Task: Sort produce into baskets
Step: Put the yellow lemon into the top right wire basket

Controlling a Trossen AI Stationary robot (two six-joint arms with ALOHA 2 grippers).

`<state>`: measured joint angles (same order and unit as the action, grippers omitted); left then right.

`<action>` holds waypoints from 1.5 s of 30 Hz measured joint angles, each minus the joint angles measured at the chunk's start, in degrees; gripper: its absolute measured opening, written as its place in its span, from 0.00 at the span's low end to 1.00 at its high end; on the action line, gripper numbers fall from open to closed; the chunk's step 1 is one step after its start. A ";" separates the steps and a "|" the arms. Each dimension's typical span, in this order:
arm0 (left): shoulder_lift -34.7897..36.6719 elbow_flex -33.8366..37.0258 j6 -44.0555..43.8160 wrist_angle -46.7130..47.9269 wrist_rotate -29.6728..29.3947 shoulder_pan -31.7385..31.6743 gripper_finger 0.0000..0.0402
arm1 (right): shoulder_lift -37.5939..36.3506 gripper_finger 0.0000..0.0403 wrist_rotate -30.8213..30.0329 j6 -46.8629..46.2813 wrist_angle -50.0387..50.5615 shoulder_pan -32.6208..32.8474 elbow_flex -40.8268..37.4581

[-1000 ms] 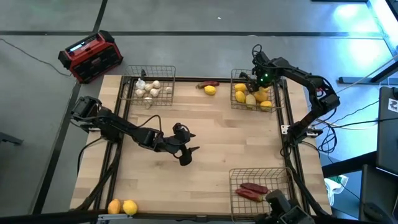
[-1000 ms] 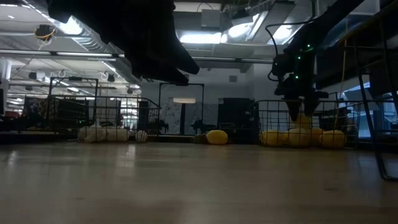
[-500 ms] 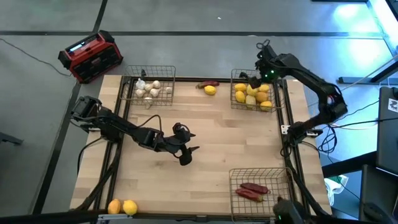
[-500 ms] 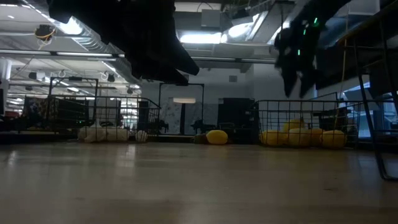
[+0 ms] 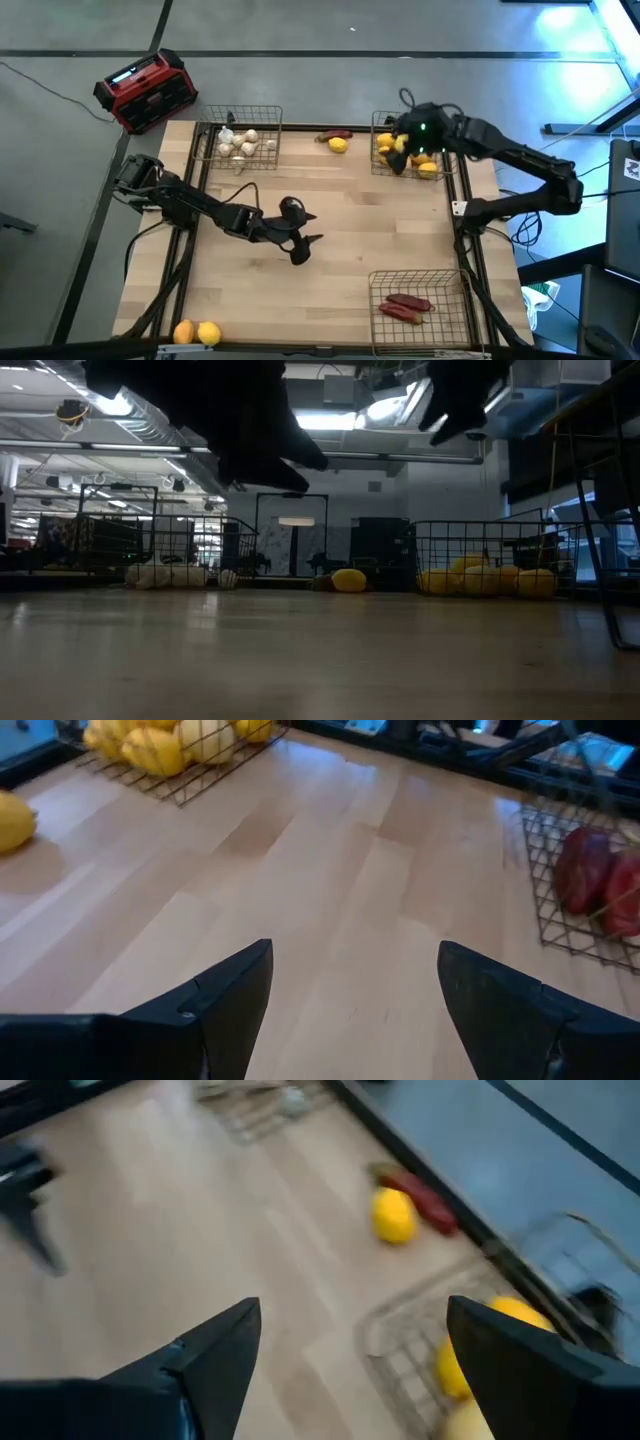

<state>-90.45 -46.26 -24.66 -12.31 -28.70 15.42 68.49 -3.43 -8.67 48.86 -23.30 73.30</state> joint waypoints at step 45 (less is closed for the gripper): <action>9.53 -29.07 -2.60 59.66 5.31 27.99 0.70 | 0.68 0.79 -5.13 -4.09 -25.30 21.81 -18.36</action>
<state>-80.93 -75.33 -27.27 47.35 -23.39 43.41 69.17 -8.56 -12.76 23.56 -1.50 54.94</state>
